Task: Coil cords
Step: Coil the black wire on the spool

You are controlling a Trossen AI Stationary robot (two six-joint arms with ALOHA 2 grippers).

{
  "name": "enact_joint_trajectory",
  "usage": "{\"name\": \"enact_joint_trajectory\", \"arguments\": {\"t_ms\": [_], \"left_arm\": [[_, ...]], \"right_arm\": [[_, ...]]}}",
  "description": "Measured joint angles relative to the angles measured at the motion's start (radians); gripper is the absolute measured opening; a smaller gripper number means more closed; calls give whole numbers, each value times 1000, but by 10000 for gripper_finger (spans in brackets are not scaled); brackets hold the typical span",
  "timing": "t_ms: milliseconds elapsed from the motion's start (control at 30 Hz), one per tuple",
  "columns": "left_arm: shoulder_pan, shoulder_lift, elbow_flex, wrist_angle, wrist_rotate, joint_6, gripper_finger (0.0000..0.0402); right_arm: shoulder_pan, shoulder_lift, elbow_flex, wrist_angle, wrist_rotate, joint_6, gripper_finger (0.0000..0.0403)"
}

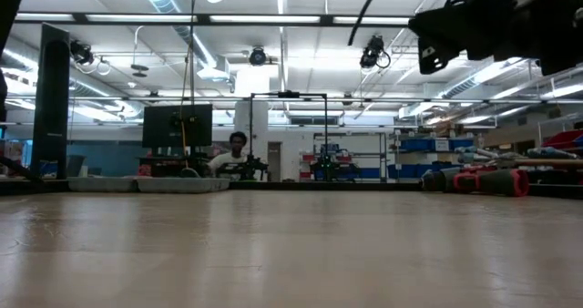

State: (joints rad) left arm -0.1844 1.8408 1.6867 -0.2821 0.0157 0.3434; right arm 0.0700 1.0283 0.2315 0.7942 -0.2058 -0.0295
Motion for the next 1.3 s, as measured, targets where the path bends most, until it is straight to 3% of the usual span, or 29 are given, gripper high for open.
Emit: {"name": "enact_joint_trajectory", "arguments": {"t_ms": [233,433,633,867,1067,1300], "left_arm": [[2,0,-5,161,-150,52,8],[1,0,-6,189,-211,68,8],[1,0,-7,207,-232,71,8],[1,0,-8,253,-233,79,8],[1,0,-8,273,-233,67,8],[0,0,-8,286,-238,65,8]], "right_arm": [[27,0,21,6,52,-127,48],[39,0,47,-1,109,-255,50],[39,3,48,-2,134,-271,87],[28,94,48,25,157,-272,135],[20,172,48,155,161,-291,144],[34,215,48,170,160,-314,144]]}}
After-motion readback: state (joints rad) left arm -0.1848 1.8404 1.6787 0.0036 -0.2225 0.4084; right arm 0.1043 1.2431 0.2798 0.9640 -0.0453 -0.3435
